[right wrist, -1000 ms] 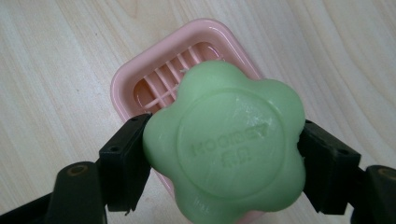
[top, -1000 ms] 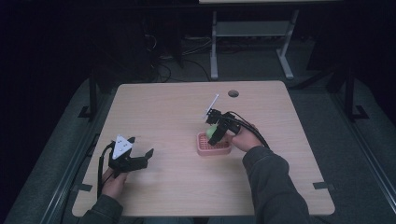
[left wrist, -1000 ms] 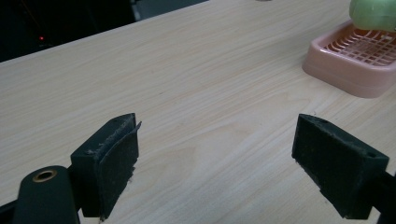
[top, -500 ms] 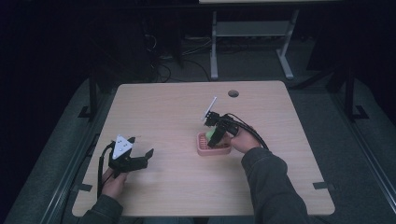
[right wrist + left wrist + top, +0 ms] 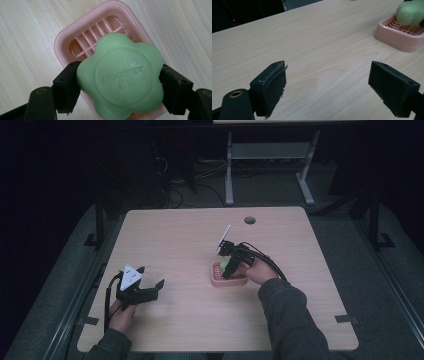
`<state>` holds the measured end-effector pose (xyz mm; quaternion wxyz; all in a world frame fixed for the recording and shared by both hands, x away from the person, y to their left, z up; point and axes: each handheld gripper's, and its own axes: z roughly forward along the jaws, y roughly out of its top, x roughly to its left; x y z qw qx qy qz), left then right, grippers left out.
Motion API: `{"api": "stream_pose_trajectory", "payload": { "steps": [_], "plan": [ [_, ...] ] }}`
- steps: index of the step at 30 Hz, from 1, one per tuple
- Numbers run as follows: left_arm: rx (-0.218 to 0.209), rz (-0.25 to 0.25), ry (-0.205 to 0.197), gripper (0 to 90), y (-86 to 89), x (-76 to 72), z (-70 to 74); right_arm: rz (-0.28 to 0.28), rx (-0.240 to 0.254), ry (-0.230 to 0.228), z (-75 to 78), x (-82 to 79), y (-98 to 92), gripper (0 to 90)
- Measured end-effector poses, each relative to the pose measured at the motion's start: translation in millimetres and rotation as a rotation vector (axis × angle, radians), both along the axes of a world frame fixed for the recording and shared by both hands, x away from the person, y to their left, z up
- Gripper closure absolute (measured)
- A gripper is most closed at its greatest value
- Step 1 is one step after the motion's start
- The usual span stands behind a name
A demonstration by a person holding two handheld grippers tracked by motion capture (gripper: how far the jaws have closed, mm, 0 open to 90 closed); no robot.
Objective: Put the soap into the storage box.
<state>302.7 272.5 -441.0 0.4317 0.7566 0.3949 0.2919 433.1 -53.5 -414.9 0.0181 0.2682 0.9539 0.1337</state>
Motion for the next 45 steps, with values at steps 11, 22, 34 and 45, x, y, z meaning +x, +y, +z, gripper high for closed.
{"api": "stream_pose_trajectory", "payload": {
  "steps": [11, 22, 34, 45],
  "plan": [
    [-0.003, 0.000, -0.002, 14.5, 0.0, -0.1, 0.0, -0.001, 0.000, 0.004, -0.6, 0.3, 1.0, 25.5],
    [-0.004, 0.001, -0.004, 14.4, -0.1, -0.1, 0.0, -0.004, 0.003, 0.006, -1.2, 0.5, 0.8, 25.4],
    [-0.008, 0.004, -0.002, 14.5, 0.0, 0.2, 0.0, -0.006, 0.000, 0.010, -2.7, 1.0, 1.4, 25.3],
    [-0.006, 0.005, -0.001, 14.4, -0.1, 0.4, 0.0, -0.005, 0.010, 0.008, -1.1, 1.9, 0.3, 25.1]
  ]
}}
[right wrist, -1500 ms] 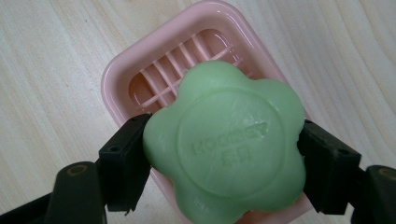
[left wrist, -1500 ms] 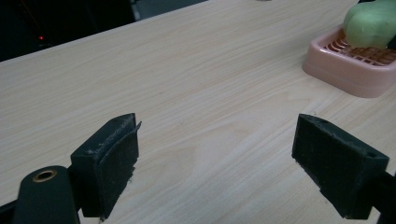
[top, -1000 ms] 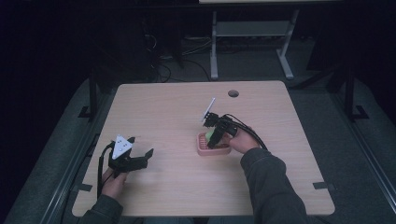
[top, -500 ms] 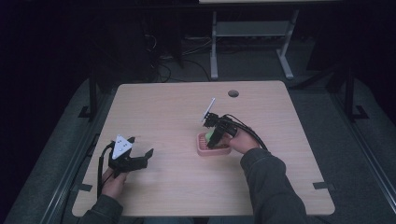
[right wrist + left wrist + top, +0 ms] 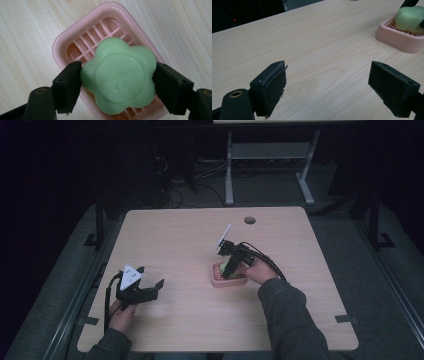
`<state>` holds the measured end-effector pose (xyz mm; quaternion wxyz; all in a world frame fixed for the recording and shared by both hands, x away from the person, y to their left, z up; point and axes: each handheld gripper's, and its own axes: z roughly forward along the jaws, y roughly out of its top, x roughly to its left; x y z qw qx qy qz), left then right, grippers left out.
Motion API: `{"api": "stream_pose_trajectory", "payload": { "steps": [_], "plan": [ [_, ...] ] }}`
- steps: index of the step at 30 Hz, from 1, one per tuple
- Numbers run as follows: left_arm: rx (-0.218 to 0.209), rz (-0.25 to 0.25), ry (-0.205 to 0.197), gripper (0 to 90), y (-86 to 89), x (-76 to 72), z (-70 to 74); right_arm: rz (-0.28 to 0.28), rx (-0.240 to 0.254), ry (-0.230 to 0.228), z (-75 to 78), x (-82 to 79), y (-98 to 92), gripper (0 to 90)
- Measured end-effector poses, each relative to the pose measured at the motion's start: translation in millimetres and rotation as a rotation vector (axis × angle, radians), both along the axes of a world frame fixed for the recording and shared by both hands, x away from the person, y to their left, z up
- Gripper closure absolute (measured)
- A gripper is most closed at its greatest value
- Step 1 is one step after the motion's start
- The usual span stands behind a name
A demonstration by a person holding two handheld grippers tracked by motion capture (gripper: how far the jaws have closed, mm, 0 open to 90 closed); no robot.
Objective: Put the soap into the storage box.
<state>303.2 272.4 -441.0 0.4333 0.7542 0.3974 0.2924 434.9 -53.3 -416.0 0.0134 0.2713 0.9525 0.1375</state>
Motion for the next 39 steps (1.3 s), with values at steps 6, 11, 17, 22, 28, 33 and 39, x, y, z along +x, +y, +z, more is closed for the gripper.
{"api": "stream_pose_trajectory", "payload": {
  "steps": [6, 11, 17, 22, 28, 33, 39],
  "plan": [
    [-0.004, 0.003, 0.000, 14.5, 0.0, 0.6, -0.3, -0.007, 0.010, 0.005, 0.7, -0.1, -0.7, 25.1],
    [-0.002, 0.003, 0.000, 14.4, -0.1, 0.6, -0.3, -0.013, 0.025, 0.009, 1.5, 0.1, -2.7, 25.2],
    [-0.002, 0.004, -0.002, 14.5, 0.1, 0.7, -0.6, -0.023, 0.047, 0.007, 5.3, -0.3, -5.6, 25.5],
    [-0.001, 0.003, 0.000, 14.5, 0.0, 1.0, -0.8, -0.024, 0.063, 0.004, 8.3, -0.5, -8.0, 25.6],
    [0.003, -0.002, -0.002, 14.4, -0.1, 0.0, -0.2, -0.036, 0.101, -0.020, 8.8, -3.5, -12.7, 26.0],
    [0.005, -0.005, 0.001, 14.4, -0.8, -0.5, -0.4, -0.051, 0.112, -0.023, 9.5, -6.4, -17.9, 26.0],
    [0.002, -0.003, 0.002, 14.4, -1.3, 0.3, -1.0, -0.063, 0.140, -0.040, 15.4, -8.1, -23.8, 26.0]
  ]
}}
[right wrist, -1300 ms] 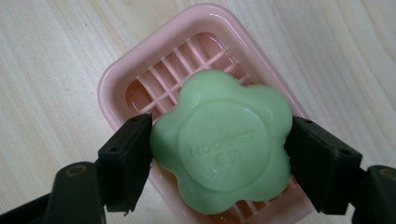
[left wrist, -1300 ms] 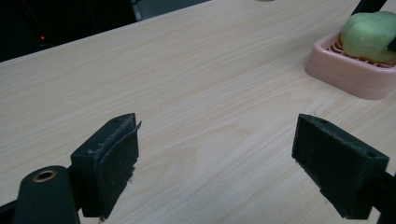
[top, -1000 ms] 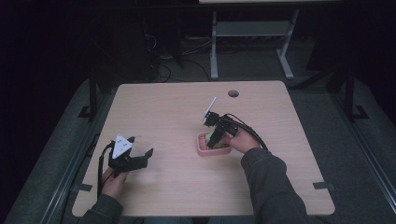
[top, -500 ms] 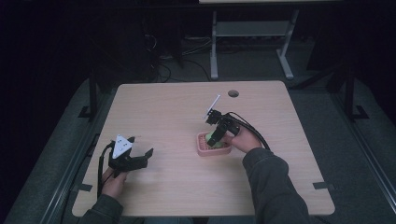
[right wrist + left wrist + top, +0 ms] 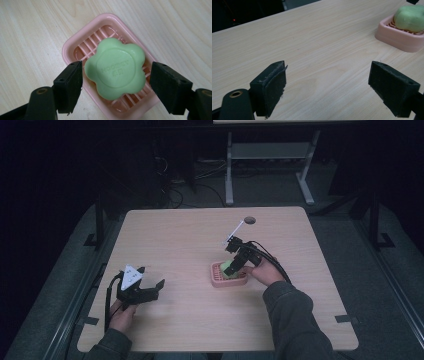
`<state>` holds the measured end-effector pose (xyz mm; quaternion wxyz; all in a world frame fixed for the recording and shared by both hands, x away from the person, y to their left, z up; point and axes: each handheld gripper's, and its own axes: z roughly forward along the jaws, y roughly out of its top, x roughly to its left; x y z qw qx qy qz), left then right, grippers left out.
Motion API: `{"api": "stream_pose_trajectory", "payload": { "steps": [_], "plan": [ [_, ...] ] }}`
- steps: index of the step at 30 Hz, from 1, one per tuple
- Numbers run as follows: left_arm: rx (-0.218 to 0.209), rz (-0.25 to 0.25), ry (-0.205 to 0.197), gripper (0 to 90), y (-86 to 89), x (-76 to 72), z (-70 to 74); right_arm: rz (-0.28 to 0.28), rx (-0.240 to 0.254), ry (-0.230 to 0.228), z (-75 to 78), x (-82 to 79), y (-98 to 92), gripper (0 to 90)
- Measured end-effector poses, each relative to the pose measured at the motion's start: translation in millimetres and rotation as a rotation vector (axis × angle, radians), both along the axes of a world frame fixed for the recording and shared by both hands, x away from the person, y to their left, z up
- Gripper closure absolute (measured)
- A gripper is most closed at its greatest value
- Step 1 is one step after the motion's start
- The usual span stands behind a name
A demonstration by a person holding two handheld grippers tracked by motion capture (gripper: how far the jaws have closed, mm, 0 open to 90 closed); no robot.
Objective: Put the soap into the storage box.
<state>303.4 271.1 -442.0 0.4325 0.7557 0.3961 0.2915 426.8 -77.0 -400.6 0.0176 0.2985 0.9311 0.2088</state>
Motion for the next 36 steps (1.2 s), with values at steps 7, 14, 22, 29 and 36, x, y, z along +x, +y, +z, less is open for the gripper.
{"api": "stream_pose_trajectory", "payload": {
  "steps": [7, 14, 22, 29, 36],
  "plan": [
    [0.001, 0.002, 0.001, 14.4, 1.2, -0.5, 0.3, -0.011, 0.005, -0.011, 4.1, -3.6, -7.6, 26.0],
    [0.003, -0.001, 0.002, 14.5, 0.2, -0.6, -0.1, -0.016, 0.013, -0.021, 8.1, -7.9, -15.9, 26.0],
    [0.001, 0.003, 0.003, 14.4, 1.4, -0.2, 0.0, -0.031, 0.019, -0.020, 10.4, -11.3, -25.1, 26.0],
    [0.002, 0.002, 0.001, 14.4, 0.3, -0.6, -0.4, -0.034, 0.014, -0.026, 14.5, -16.0, -30.8, 26.0],
    [0.006, 0.001, 0.001, 14.5, 0.9, -0.5, -0.1, -0.032, 0.015, -0.037, 18.3, -20.2, -35.6, 26.0]
  ]
}}
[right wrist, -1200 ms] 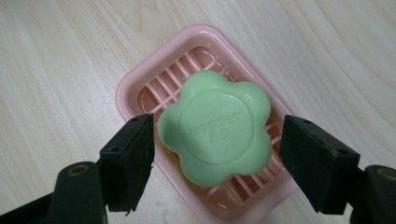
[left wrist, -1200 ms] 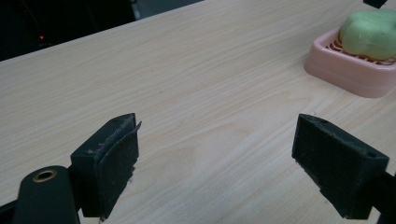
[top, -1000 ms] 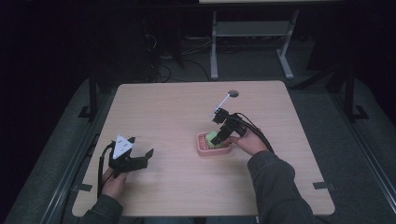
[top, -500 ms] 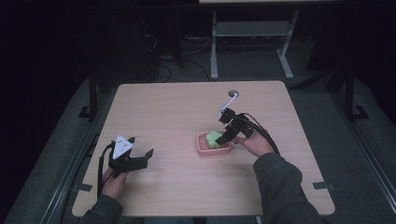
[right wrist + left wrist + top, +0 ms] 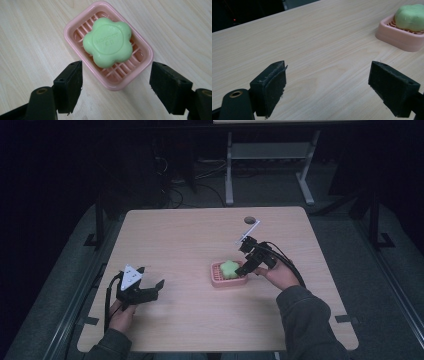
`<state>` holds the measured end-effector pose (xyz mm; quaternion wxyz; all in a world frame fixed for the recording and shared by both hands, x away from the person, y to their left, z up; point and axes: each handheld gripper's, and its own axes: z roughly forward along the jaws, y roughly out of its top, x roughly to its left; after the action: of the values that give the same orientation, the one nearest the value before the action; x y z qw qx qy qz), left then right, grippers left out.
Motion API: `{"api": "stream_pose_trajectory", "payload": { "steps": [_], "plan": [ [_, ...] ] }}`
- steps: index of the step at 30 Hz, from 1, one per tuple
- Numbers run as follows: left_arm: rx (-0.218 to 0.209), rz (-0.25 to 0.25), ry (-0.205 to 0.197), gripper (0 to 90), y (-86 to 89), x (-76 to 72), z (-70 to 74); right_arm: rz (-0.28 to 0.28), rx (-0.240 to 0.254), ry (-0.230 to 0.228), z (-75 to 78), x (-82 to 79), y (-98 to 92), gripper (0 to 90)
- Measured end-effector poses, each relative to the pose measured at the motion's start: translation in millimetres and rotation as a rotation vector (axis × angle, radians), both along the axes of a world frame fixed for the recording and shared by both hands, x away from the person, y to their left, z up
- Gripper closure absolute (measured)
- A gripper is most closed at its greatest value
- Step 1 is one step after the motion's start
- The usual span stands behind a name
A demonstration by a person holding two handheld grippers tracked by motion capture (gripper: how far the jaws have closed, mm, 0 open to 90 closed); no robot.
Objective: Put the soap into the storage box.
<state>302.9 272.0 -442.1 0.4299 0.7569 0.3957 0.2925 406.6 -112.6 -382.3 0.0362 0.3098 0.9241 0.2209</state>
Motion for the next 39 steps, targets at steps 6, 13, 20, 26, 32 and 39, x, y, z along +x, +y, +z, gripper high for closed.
{"api": "stream_pose_trajectory", "payload": {
  "steps": [6, 13, 20, 26, 32, 39],
  "plan": [
    [-0.002, 0.001, 0.001, 14.4, -0.2, 0.0, -0.2, -0.002, 0.005, -0.005, 0.9, -5.0, -5.2, 26.1],
    [-0.001, 0.001, 0.001, 14.4, -0.7, 0.0, -0.5, -0.010, 0.006, 0.000, -2.1, -11.2, -14.0, 26.1],
    [0.002, -0.001, 0.001, 14.4, -0.9, -0.2, -0.5, -0.029, 0.014, 0.006, -4.2, -18.4, -26.8, 26.1],
    [0.004, -0.003, 0.003, 14.4, -1.2, -0.1, -0.9, -0.045, 0.016, 0.019, -9.5, -23.6, -35.4, 26.1],
    [0.005, -0.003, 0.005, 14.4, -1.5, -0.1, -1.3, -0.056, 0.023, 0.026, -14.0, -27.3, -43.5, 26.1],
    [0.004, -0.002, 0.005, 14.4, -1.6, -0.2, -1.4, -0.064, 0.021, 0.030, -16.5, -33.2, -51.4, 26.1]
  ]
}}
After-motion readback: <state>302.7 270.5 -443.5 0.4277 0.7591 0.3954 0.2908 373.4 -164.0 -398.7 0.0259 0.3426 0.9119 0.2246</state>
